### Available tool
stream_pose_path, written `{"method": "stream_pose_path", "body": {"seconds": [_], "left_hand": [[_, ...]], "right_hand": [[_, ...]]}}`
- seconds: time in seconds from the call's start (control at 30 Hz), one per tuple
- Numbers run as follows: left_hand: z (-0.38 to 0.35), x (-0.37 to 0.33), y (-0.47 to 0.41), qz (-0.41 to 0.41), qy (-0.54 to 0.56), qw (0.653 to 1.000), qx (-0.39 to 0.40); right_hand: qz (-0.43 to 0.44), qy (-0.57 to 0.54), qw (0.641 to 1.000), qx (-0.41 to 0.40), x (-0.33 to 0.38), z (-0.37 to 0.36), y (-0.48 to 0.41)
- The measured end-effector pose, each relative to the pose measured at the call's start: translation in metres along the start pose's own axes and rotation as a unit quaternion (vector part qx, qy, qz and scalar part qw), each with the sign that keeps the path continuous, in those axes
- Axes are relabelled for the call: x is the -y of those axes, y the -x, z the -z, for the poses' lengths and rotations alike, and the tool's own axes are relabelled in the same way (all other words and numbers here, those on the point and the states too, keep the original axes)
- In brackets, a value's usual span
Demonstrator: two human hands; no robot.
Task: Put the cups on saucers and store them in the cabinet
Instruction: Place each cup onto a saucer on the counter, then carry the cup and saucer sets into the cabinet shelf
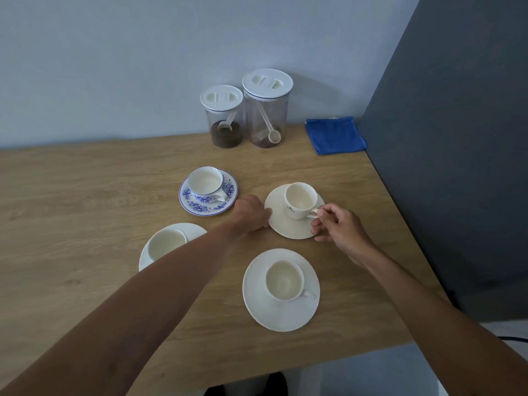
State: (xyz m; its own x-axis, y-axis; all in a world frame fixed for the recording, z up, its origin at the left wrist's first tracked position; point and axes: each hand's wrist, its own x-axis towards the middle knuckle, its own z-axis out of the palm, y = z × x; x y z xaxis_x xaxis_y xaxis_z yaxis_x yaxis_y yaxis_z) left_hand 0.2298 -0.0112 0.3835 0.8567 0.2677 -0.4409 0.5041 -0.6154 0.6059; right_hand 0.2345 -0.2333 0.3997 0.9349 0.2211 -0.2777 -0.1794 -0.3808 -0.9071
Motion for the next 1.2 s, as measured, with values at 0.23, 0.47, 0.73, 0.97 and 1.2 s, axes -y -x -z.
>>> {"method": "stream_pose_path", "body": {"seconds": [0.23,0.47,0.73,0.97,1.2], "left_hand": [[0.001,0.002,0.010,0.003,0.032,0.999,-0.009],[-0.002,0.017,0.036,0.023,0.032,0.999,-0.018],[-0.015,0.042,0.077,0.000,-0.002,0.999,-0.033],[-0.012,0.067,0.110,-0.044,-0.021,0.999,-0.019],[-0.026,0.090,0.140,-0.154,-0.097,0.983,0.019]], "right_hand": [[0.000,-0.007,1.000,-0.021,0.000,-0.004,0.003],[-0.007,0.031,0.998,-0.045,-0.008,0.001,0.021],[-0.031,0.158,0.987,0.010,-0.020,0.003,0.063],[-0.039,0.227,0.972,0.038,-0.039,-0.016,0.108],[-0.023,0.196,0.980,-0.004,-0.049,-0.040,0.133]]}}
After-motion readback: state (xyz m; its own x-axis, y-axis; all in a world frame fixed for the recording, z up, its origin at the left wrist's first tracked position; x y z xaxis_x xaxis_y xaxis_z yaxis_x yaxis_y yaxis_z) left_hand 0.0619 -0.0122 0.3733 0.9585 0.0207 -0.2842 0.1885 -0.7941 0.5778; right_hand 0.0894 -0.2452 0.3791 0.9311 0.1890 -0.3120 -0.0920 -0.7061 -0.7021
